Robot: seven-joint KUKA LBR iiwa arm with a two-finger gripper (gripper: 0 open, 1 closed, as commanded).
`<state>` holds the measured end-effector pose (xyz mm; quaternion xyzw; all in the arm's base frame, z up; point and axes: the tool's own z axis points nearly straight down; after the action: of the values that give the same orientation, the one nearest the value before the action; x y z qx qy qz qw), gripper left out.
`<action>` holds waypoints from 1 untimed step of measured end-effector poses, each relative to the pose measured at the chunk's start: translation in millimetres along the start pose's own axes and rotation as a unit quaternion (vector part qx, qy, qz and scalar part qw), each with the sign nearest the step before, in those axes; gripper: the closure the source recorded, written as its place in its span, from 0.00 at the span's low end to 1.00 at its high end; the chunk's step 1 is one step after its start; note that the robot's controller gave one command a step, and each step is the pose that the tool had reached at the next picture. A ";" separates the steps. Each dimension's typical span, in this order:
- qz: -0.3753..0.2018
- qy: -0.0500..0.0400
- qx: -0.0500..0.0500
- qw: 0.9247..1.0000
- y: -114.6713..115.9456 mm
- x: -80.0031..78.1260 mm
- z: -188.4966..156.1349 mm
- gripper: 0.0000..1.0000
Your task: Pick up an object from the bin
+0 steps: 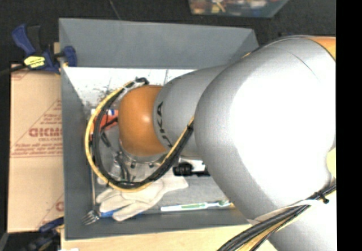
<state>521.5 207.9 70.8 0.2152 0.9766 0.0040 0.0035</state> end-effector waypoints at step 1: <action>0.000 -0.001 -0.001 1.000 -0.1 1.2 -0.1 1.00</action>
Offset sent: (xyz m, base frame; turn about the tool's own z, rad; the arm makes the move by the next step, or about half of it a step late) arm -0.0254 0.0080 -0.0008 0.2352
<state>520.5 208.3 70.9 0.2148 0.9766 0.0044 0.0045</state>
